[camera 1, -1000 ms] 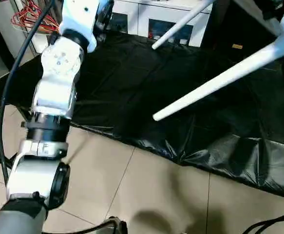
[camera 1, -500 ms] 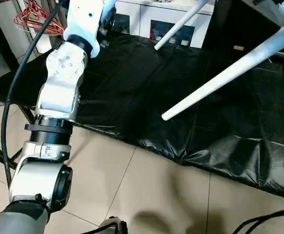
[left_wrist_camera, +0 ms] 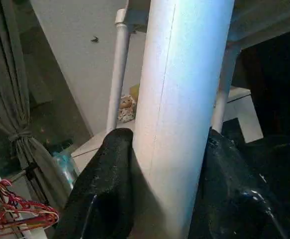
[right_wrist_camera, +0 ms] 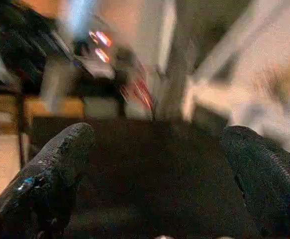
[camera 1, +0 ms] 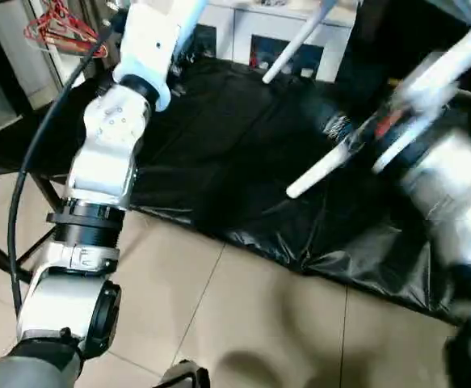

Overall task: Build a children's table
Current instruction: Flip table

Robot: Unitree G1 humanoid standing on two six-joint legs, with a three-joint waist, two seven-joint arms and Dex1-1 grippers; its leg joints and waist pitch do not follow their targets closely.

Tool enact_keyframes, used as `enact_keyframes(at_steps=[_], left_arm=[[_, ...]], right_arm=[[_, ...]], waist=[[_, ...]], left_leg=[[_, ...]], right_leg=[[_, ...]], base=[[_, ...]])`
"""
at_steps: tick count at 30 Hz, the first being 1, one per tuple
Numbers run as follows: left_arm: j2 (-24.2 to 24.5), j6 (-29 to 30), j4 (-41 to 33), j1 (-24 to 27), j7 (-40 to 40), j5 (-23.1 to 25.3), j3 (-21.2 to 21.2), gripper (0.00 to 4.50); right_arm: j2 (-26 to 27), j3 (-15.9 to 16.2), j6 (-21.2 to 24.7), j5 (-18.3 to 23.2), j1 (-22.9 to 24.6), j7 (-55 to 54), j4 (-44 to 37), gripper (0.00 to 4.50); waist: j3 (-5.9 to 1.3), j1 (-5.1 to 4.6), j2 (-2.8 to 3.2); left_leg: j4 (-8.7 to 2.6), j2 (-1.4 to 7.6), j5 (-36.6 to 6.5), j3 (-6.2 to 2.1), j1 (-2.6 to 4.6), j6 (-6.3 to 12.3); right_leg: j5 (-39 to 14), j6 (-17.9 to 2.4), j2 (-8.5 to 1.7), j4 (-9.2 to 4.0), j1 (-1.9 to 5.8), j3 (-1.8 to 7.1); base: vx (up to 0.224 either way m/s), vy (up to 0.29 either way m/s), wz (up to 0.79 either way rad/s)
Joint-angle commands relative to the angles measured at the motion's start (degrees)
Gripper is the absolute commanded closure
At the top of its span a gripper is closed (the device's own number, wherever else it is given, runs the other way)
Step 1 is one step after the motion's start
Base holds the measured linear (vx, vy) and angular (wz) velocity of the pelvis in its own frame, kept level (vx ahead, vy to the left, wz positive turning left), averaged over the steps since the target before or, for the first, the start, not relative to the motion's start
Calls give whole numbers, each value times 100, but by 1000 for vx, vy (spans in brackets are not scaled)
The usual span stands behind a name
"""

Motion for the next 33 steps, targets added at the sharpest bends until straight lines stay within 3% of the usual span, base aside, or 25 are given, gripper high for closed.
enact_keyframes(at_steps=[1, 5, 7, 11, 13, 19, 23, 24, 26, 27, 29, 33], left_arm=[[-61, 23, 76, 62, -96, -69, -92, 277], [-35, 35, 17, 101, -111, -65, -89, 278], [-23, 36, 2, 113, -113, -61, -91, 278], [21, 48, -67, 158, -125, -56, -90, 278], [38, 56, -75, 169, -127, -53, -85, 278], [59, 76, -121, 214, -131, -47, -79, 281], [65, 65, -112, 217, -155, -61, -79, 282], [60, 45, -80, 216, -177, -67, -91, 282], [54, 33, -58, 217, -193, -72, -100, 283], [49, 27, -50, 219, -201, -74, -106, 284], [33, 5, -30, 236, -225, -79, -130, 284], [2, -21, -25, 274, -244, -92, -145, 284]], right_arm=[[57, -88, 292, -108, 189, -390, 195, 0], [179, -191, 552, -254, 431, -1041, 385, 0], [235, -260, 567, -327, 436, -1290, 498, 0], [428, -545, 496, -546, 225, -2055, 981, 0], [488, -600, 469, -492, 111, -2150, 1117, 0], [598, -743, 378, -533, -248, -2555, 1695, 0], [748, -924, -251, -479, -573, -2319, 2351, 0], [776, -1002, -469, -448, -756, -2284, 2718, 0], [785, -1007, -642, -450, -883, -2207, 2964, 0], [787, -986, -726, -463, -943, -2138, 3075, 26], [822, -989, -988, -438, -1164, -1880, 3441, 33], [851, -970, -1395, -448, -1421, -1272, 3946, 78]], waist=[[-460, -64, -31], [-447, -81, -79], [-446, -90, -72], [-450, -88, -107], [-454, -87, -105], [-455, -89, -88], [-461, -99, -45], [-463, -102, -4], [-462, -103, -31], [-465, -118, -1], [-463, -122, -6], [-469, -112, -46]], left_leg=[[-577, 541, -1997, -414, 394, -680], [-593, 541, -2050, -426, 373, -709], [-586, 531, -1983, -419, 375, -729], [-575, 521, -1838, -392, 378, -682], [-578, 519, -1730, -389, 358, -636], [-577, 523, -1639, -360, 392, -642], [-591, 525, -1788, -372, 388, -731], [-590, 529, -1846, -384, 395, -776], [-590, 526, -1917, -367, 409, -807], [-594, 523, -1924, -377, 393, -822], [-596, 529, -1930, -376, 390, -814], [-577, 528, -1736, -362, 346, -618]], right_leg=[[-1416, -931, -598, -533, 24, 311], [-1566, -823, -620, -546, 30, 319], [-1589, -822, -622, -550, 16, 320], [-1539, -822, -618, -549, 14, 326], [-1458, -815, -614, -538, 35, 324], [-1292, -859, -585, -519, 1, 319], [-1220, -859, -590, -508, 9, 316], [-1219, -884, -594, -500, 4, 314], [-1195, -915, -587, -509, -3, 314], [-1116, -940, -585, -492, 16, 313], [-1028, -972, -585, -485, 22, 311], [-856, -1095, -599, -469, 75, 313]], base=[[0, 0, 0], [0, 0, 0], [0, 0, 0], [0, 0, 0], [0, 0, 0], [0, 0, 0], [0, 0, 0], [0, 0, 0], [0, 0, 0], [0, 0, 0], [0, 0, 0], [0, 0, 0]])
